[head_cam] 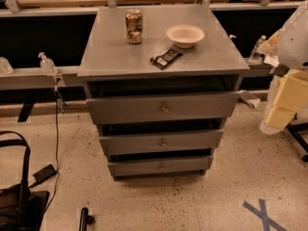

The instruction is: Open top drawer

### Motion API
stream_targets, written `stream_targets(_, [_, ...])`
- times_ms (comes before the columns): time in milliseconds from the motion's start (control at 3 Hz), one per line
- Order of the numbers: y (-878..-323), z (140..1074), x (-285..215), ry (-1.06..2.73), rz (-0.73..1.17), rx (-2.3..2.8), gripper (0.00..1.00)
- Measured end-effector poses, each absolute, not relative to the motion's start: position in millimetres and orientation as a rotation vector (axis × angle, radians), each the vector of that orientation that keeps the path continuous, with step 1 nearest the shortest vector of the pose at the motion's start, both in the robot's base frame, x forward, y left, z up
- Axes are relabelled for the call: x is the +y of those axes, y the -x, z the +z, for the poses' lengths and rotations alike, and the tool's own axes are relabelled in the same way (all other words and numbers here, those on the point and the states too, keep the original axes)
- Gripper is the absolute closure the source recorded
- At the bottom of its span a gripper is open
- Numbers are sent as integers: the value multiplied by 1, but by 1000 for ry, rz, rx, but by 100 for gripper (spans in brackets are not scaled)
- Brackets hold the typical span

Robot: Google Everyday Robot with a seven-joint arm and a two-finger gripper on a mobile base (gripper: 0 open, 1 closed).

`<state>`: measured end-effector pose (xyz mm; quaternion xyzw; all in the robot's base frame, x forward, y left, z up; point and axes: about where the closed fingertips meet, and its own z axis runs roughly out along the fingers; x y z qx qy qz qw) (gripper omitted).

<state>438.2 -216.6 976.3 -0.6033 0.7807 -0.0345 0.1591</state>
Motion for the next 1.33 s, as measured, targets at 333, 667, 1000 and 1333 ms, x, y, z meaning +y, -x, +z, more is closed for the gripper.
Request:
stream_targets(333, [-438,976,-217,1724,-99,2232,0])
stream_targets(667, [-458,959,-209,1758,-209,2135,0])
stream_targets(1000, [-473,902,-183,1871,-261,2036,0])
stream_targets(1333, [-485,895,-174,1847,-291,1986,0])
